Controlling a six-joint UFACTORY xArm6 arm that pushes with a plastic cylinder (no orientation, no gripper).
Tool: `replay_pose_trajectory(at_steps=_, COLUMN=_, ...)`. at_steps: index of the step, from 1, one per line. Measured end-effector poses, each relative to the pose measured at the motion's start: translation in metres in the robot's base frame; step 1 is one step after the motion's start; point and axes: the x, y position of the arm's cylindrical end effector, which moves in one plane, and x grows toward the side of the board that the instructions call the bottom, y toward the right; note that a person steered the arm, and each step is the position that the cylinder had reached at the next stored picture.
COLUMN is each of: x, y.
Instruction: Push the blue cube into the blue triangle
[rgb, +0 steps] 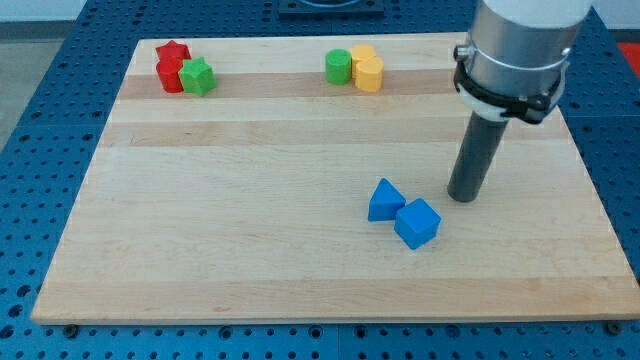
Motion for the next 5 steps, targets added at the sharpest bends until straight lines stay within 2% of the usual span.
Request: replay_pose_trajectory(at_steps=5, x=0.066, y=-0.001)
